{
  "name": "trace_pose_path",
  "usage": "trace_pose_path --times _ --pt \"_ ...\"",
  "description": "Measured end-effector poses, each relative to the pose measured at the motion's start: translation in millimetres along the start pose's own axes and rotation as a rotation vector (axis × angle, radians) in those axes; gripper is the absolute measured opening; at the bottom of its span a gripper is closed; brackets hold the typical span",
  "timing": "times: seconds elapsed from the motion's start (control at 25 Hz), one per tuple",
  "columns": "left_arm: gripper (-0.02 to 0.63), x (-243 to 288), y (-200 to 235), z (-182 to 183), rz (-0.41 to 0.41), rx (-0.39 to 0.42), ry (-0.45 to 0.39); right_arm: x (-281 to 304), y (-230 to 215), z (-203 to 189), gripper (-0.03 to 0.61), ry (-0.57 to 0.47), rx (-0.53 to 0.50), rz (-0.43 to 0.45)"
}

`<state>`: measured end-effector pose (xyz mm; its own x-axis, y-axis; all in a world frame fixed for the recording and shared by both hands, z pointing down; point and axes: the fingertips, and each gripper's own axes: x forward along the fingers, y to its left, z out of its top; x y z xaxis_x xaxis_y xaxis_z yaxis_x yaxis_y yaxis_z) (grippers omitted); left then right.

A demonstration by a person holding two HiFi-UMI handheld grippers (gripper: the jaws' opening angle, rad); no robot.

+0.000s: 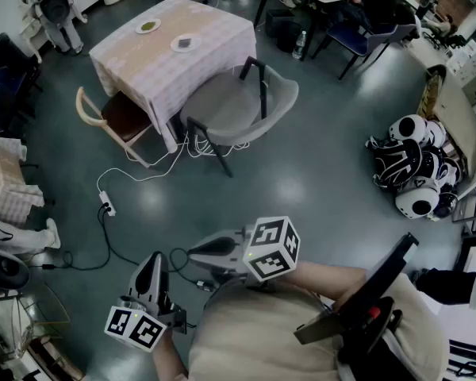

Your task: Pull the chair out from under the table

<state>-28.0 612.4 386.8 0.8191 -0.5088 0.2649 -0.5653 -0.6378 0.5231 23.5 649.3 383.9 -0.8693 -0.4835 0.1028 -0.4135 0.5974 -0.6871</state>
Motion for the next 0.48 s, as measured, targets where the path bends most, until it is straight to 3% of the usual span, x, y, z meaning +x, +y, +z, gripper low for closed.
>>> trace_pose_path --times 0.24,0.48 --pt "0.006 -12.5 -9.4 5.5 -0.083 -0.042 -0.023 30.1 24.8 -11.1 0.008 0.052 -0.061 0.037" --pt "0.006 -31.3 4.1 -3.0 -0.069 -0.017 -0.015 44.1 35.8 -18.3 0.008 0.081 -0.107 0.03"
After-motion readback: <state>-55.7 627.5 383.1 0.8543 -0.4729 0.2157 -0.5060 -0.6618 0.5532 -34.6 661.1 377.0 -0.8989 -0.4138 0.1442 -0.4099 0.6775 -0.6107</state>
